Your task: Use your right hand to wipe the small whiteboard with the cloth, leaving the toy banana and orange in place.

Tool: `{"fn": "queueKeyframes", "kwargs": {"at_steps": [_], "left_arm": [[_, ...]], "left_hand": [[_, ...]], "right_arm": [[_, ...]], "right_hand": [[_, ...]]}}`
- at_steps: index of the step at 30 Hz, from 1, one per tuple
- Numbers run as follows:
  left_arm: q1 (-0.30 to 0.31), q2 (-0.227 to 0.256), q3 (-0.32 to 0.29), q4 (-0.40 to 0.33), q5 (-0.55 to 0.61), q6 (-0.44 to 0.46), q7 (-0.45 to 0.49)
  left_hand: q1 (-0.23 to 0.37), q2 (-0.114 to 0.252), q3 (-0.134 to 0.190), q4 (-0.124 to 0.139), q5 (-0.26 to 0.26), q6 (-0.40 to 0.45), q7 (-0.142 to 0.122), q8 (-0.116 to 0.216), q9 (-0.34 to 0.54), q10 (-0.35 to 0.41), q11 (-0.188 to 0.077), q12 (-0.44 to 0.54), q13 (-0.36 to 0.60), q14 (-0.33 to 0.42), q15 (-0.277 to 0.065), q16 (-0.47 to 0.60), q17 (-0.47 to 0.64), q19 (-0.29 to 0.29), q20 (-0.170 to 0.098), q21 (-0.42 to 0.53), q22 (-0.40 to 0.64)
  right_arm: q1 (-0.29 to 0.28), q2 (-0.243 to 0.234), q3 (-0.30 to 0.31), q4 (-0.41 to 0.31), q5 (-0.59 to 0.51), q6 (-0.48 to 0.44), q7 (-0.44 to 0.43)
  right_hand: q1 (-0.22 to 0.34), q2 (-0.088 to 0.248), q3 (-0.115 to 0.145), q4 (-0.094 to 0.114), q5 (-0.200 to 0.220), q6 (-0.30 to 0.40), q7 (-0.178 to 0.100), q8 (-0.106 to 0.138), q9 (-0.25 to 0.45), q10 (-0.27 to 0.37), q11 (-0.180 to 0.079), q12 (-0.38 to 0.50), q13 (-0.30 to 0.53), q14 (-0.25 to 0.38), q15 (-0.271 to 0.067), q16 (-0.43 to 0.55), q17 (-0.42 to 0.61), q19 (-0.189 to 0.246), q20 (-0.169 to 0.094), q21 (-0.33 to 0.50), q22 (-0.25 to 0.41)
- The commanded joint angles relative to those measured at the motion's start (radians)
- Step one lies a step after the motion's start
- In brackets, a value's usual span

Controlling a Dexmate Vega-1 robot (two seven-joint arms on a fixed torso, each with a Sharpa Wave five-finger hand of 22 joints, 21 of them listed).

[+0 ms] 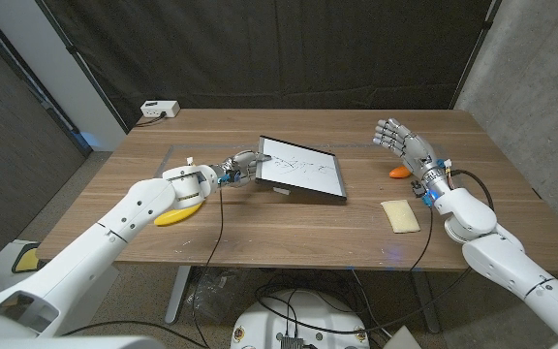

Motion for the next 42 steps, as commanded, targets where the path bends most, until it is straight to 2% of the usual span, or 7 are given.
{"fn": "queueKeyframes", "kwargs": {"at_steps": [1,6,17,27,30,36,42], "left_arm": [[0.025,-0.016,0.005,0.019,0.042,-0.061,-0.05],[0.035,-0.017,-0.001,0.013,0.045,-0.069,-0.048],[0.037,-0.033,-0.003,0.02,0.061,-0.094,-0.053],[0.009,-0.057,0.014,0.027,0.049,-0.065,-0.04],[0.0,-0.056,0.017,0.031,0.046,-0.056,-0.047],[-0.004,-0.072,0.012,0.02,0.043,-0.063,-0.017],[0.003,-0.072,0.006,-0.008,0.049,-0.069,0.015]], "left_hand": [[-0.001,0.001,0.015,0.003,0.0,0.013,0.034,-0.004,0.003,0.018,-0.02,0.001,0.002,0.014,-0.009,-0.007,0.002,0.005,-0.01,0.002,0.004],[-0.003,0.0,0.018,0.006,-0.001,0.02,0.034,-0.003,0.003,0.02,-0.022,-0.001,0.002,0.019,-0.008,-0.008,0.001,0.008,-0.013,0.002,0.004],[-0.008,0.0,0.027,0.011,-0.001,0.025,0.033,-0.007,0.003,0.02,-0.023,-0.007,0.003,0.012,-0.007,-0.018,0.002,0.001,-0.013,-0.004,0.005],[-0.011,-0.002,0.034,0.013,-0.001,0.037,0.031,-0.007,0.004,0.029,-0.026,-0.009,0.003,0.024,-0.009,-0.019,0.001,0.007,-0.016,-0.003,0.005],[-0.012,-0.003,0.037,0.013,0.0,0.036,0.03,-0.01,0.003,0.025,-0.024,-0.012,0.003,0.018,-0.008,-0.023,0.001,0.004,-0.014,-0.005,0.005],[-0.013,-0.004,0.043,0.013,0.0,0.032,0.031,-0.016,0.003,0.02,-0.02,-0.018,0.004,0.012,-0.002,-0.029,0.002,0.0,-0.013,-0.008,0.005],[-0.013,-0.004,0.046,0.014,0.001,0.034,0.032,-0.017,0.003,0.023,-0.021,-0.019,0.004,0.017,-0.003,-0.029,0.002,0.003,-0.013,-0.008,0.005]], "right_arm": [[-0.075,-0.061,0.059,-0.053,-0.109,0.028,-0.054],[-0.099,-0.047,0.08,-0.048,-0.168,0.081,-0.086],[-0.153,-0.003,0.14,-0.037,-0.286,0.157,-0.17],[-0.197,-0.039,0.222,-0.038,-0.447,0.184,-0.19],[-0.199,-0.036,0.232,-0.027,-0.456,0.2,-0.184],[-0.208,-0.023,0.269,0.002,-0.559,0.266,-0.212],[-0.214,0.001,0.311,0.017,-0.705,0.325,-0.261]], "right_hand": [[0.034,0.0,0.015,-0.002,0.004,0.011,-0.02,0.008,0.006,0.01,-0.013,0.001,0.002,0.019,-0.003,-0.004,0.0,0.022,-0.001,0.003,0.003],[0.06,-0.003,0.021,-0.004,0.005,0.026,-0.036,0.01,0.006,0.027,-0.026,0.004,0.002,0.033,-0.005,-0.004,0.0,0.034,0.0,0.004,0.003],[0.096,-0.015,0.027,-0.006,0.005,0.038,-0.047,0.01,0.007,0.043,-0.042,0.004,0.001,0.053,-0.02,-0.005,-0.001,0.059,-0.006,0.008,0.002],[0.147,-0.043,0.027,-0.003,-0.001,0.081,-0.072,0.016,0.007,0.093,-0.066,0.013,0.001,0.106,-0.035,-0.001,-0.001,0.106,-0.015,0.017,0.002],[0.155,-0.046,0.027,-0.003,-0.001,0.089,-0.076,0.017,0.007,0.102,-0.071,0.015,0.001,0.109,-0.034,-0.002,-0.001,0.11,-0.017,0.017,0.003],[0.165,-0.049,0.028,-0.002,-0.002,0.098,-0.082,0.018,0.007,0.11,-0.08,0.015,0.0,0.113,-0.04,-0.004,0.0,0.113,-0.019,0.016,0.003],[0.173,-0.05,0.027,0.0,-0.002,0.102,-0.086,0.018,0.007,0.112,-0.09,0.013,0.0,0.116,-0.044,-0.005,0.0,0.115,-0.022,0.015,0.003]]}}
